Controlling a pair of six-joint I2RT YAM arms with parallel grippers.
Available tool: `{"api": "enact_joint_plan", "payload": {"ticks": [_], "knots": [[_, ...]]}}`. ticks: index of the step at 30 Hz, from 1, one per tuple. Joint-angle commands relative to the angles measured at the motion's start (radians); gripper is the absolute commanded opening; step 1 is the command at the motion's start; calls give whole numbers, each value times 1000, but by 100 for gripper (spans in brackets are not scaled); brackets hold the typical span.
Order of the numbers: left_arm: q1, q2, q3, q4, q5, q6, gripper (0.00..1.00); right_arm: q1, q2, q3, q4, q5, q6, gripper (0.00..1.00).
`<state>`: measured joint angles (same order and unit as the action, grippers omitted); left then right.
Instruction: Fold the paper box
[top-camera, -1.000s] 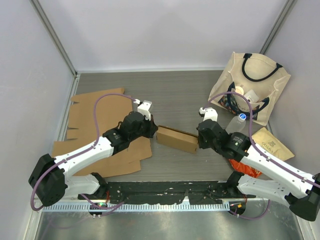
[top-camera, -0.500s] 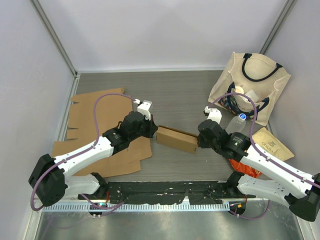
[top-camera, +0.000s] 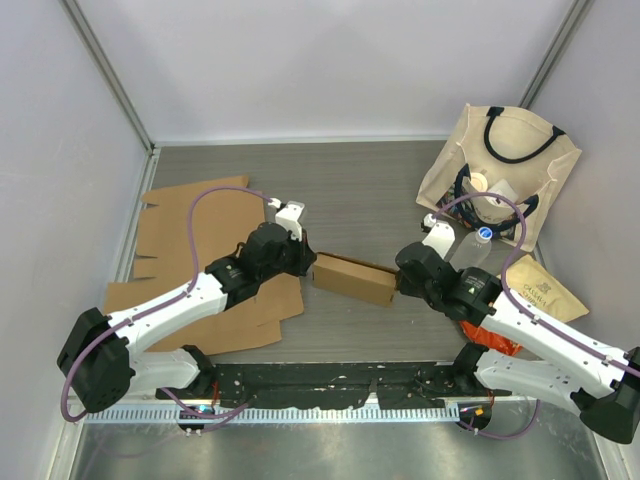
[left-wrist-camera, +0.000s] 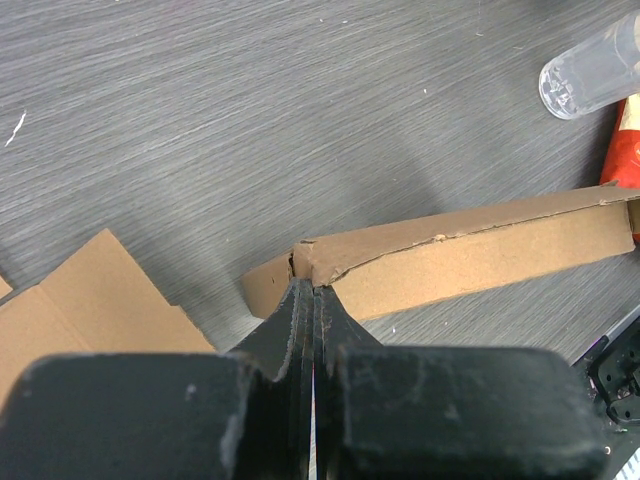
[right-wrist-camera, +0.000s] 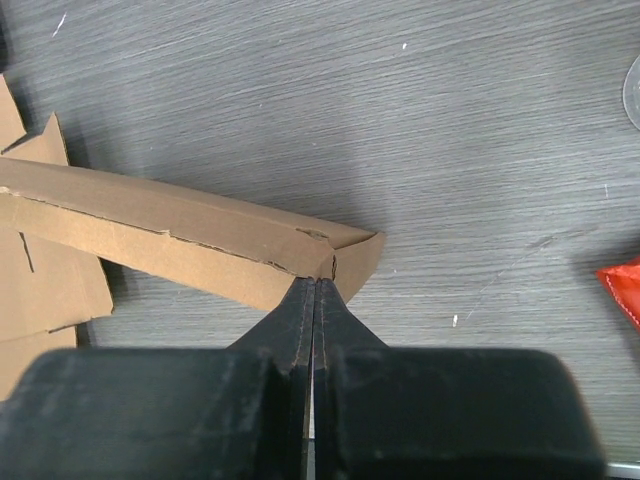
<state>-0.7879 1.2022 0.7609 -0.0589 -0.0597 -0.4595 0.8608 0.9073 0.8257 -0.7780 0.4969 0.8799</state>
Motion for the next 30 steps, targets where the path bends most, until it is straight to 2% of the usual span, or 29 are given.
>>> {"api": "enact_joint_plan", "payload": {"ticks": [1,17,30], "knots": [[-2,7,12,-56,4,18,0,-5,-19,0,0,48,85,1],[-2,7,5,-53,1,19,0,-39,-57,-34,8,-1,97,1],[-2,-23,-34,-45,-22,21,0,-39,-51,-92,-44,-50,11,1]]}}
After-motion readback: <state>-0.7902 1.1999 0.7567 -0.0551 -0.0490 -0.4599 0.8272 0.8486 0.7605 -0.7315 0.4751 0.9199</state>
